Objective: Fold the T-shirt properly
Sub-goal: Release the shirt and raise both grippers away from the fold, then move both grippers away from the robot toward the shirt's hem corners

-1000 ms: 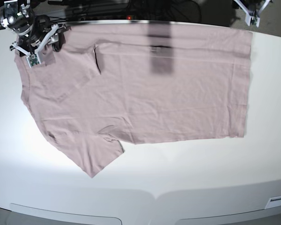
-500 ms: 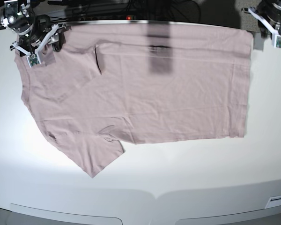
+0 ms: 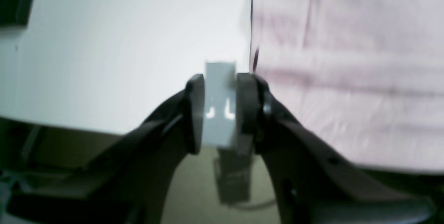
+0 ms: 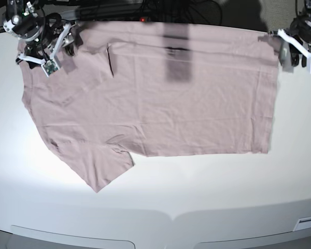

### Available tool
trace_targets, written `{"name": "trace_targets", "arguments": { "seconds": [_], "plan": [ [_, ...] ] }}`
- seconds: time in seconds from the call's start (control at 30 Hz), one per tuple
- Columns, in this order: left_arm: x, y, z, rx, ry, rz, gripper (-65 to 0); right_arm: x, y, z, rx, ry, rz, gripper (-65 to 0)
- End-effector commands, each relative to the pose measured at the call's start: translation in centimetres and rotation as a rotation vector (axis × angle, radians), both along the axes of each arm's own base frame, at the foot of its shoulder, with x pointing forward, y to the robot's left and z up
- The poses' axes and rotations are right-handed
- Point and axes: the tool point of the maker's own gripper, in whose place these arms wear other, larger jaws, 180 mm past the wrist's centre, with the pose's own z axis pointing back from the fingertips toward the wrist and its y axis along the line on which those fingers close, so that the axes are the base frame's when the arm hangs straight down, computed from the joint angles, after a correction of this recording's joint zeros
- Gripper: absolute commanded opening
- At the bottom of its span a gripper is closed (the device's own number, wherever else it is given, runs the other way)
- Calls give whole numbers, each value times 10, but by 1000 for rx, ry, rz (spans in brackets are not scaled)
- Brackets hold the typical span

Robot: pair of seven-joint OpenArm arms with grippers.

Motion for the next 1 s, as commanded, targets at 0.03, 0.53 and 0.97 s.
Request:
{"name": "trace_targets", "arguments": {
  "seconds": [0.03, 0.53, 0.97],
  "plan": [
    [7, 0, 10, -3, -44, -8, -492, 12, -3, 14, -17, -59, -7, -279],
    [96, -42, 73, -196, -335, -177, -491, 118, -5, 75, 23, -284, -70, -279],
    [196, 28, 37, -296, -302, -156, -491, 161, -6, 115, 35, -398, -85, -279]
  ]
}}
